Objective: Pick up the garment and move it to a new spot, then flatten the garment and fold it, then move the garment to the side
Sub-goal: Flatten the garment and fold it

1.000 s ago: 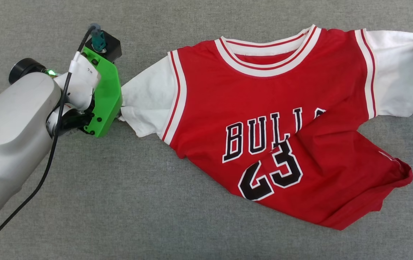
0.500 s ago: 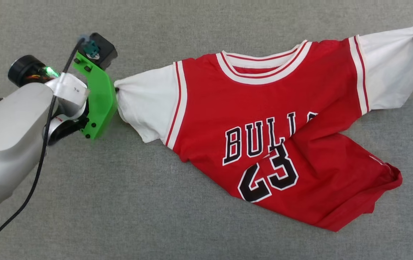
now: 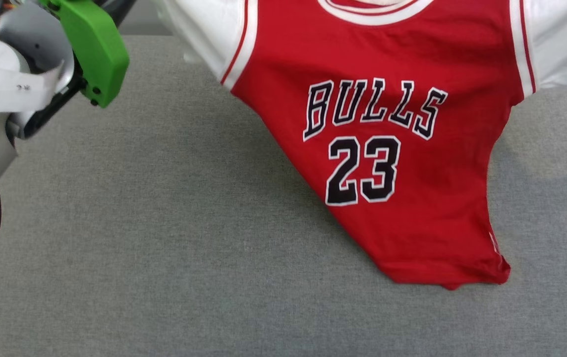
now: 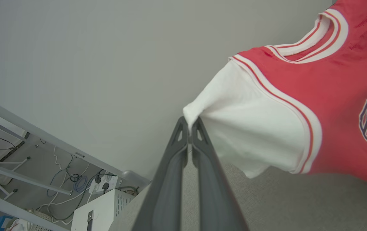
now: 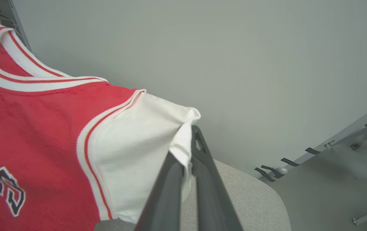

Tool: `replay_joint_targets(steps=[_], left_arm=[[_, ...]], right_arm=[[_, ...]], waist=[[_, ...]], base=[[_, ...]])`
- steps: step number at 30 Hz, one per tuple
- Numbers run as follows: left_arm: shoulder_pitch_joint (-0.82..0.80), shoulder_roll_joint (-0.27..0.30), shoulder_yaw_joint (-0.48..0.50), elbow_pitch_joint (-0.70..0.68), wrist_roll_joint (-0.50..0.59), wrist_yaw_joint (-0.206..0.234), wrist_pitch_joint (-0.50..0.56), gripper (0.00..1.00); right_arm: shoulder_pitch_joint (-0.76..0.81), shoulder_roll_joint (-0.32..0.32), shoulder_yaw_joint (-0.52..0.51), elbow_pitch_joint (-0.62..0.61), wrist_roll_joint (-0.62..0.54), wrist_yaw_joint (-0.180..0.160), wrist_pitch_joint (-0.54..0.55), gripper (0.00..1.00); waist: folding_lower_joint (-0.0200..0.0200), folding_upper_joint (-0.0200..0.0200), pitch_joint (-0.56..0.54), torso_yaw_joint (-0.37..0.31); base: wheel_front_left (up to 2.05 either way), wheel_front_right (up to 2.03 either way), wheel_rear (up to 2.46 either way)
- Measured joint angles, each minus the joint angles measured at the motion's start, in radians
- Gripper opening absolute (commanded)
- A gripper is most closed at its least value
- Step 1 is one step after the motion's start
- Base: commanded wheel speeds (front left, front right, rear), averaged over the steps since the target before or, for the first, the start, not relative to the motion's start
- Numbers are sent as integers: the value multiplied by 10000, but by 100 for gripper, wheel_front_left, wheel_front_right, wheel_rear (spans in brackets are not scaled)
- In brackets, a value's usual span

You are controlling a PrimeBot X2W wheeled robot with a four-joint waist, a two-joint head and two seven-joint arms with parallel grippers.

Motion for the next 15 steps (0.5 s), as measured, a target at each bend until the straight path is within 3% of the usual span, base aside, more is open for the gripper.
replay_joint_targets(steps=[9,15], left_arm=[[-1202,-2,709,-268,320,453,-439,0],[-2177,-531,918,146,577,474,-608,0]], right_arm=[[-1255,-61,-336,-522,-468,0,253,0],[-2553,2,-286,-456,-926,0,744,0]], waist=[[0,0,-168,87],[0,0,275,102]], base=[[0,0,0],[0,0,0]])
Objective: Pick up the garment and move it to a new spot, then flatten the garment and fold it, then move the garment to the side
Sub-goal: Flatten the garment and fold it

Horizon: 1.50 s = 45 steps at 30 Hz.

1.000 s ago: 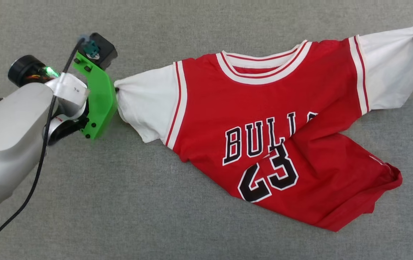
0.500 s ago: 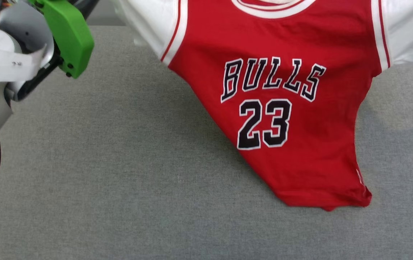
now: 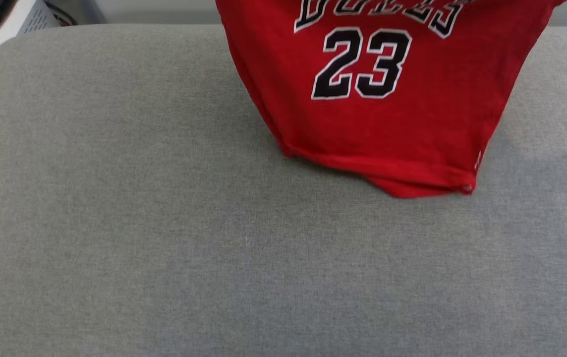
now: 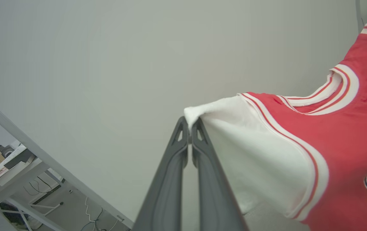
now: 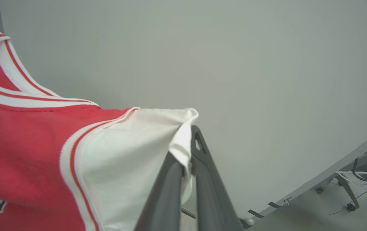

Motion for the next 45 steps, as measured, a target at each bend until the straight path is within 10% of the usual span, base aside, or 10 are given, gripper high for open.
replay_joint_targets(steps=[25,35,45], left_arm=[[-6094,-2483,984,5852,1699,-309,-2805,0],[-4903,-2652,1070,6669,1557,-673,-3266,0],[-1002,-2044,2318,4660,1367,-709,-3273,0]], right_arm=[[-7504,2414,-8,4999,-3168,0,-2627,0],[-6711,3116,767,6174,-2677,0,-4004,0],[-3788,3461,2261,5651,-1444,0,-4688,0]], waist=[[3,0,3711,-187],[3,0,4391,-370],[2,0,3576,-349]], base=[[0,0,0],[0,0,0],[0,0,0]])
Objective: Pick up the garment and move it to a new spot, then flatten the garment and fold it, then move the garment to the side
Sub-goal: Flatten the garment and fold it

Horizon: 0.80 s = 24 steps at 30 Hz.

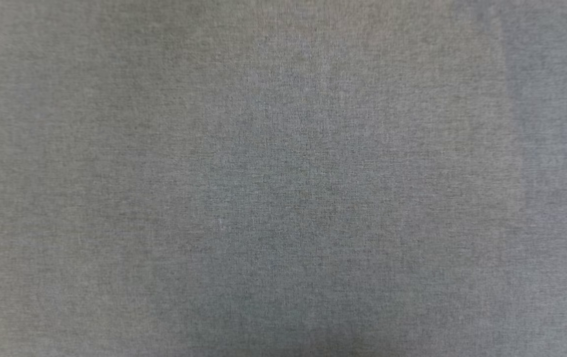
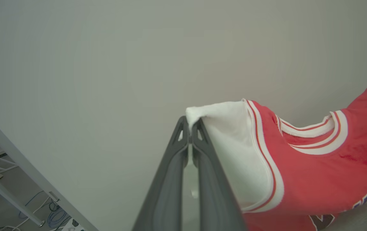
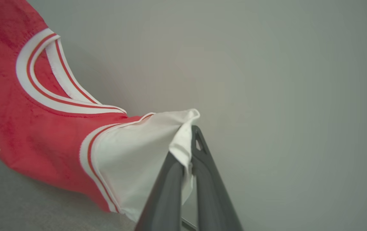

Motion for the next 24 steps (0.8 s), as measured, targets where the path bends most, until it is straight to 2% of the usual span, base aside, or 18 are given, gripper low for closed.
replay_joint_targets(steps=[10,18,24], left_arm=[[5103,276,890,-1789,-290,351,0,0],[9032,401,1337,-2798,-654,775,0,0],[11400,506,1576,-3166,-926,1116,0,0]], right_arm=[[3586,-581,974,-1179,1664,0,-194,0],[6420,-966,1279,-1814,2489,0,-272,0],[8316,-1229,1133,-2265,2974,0,-282,0]], waist=[[-2,0,-1511,12],[-2,0,-2903,-71],[-2,0,-3893,-133]], base=[[0,0,0],[0,0,0],[0,0,0]])
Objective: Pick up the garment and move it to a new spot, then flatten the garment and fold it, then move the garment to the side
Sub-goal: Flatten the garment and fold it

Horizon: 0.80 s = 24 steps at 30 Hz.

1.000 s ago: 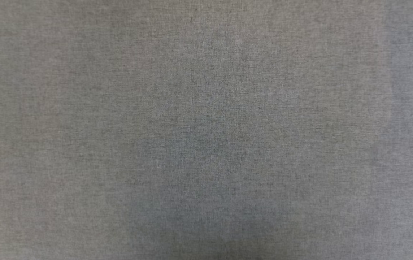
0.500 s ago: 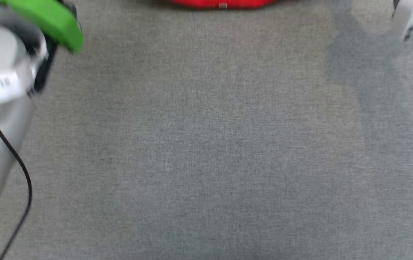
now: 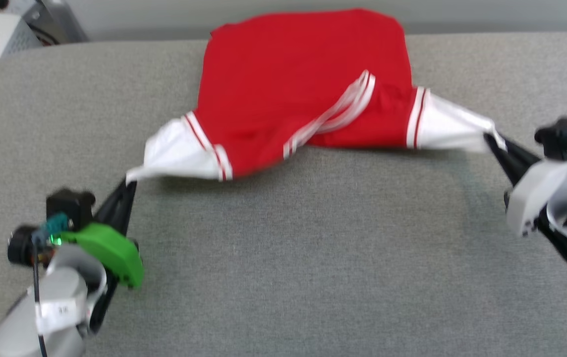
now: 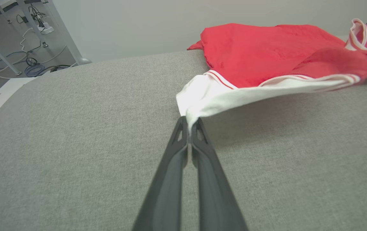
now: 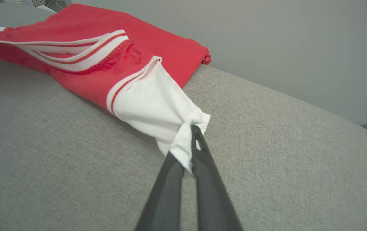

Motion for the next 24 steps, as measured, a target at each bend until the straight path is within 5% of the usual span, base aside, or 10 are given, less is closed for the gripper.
replay_joint_targets(steps=[13,24], left_arm=[[4459,19,736,-963,-554,825,0,0],[5875,-142,765,-1164,-483,1012,0,0]], right_arm=[[3872,-500,-848,-890,107,0,-44,0],[7025,-803,-2036,-1419,58,2,-54,0]], waist=[[0,0,-1869,-144],[0,1,-2586,6]], base=[[0,0,0],[0,0,0]])
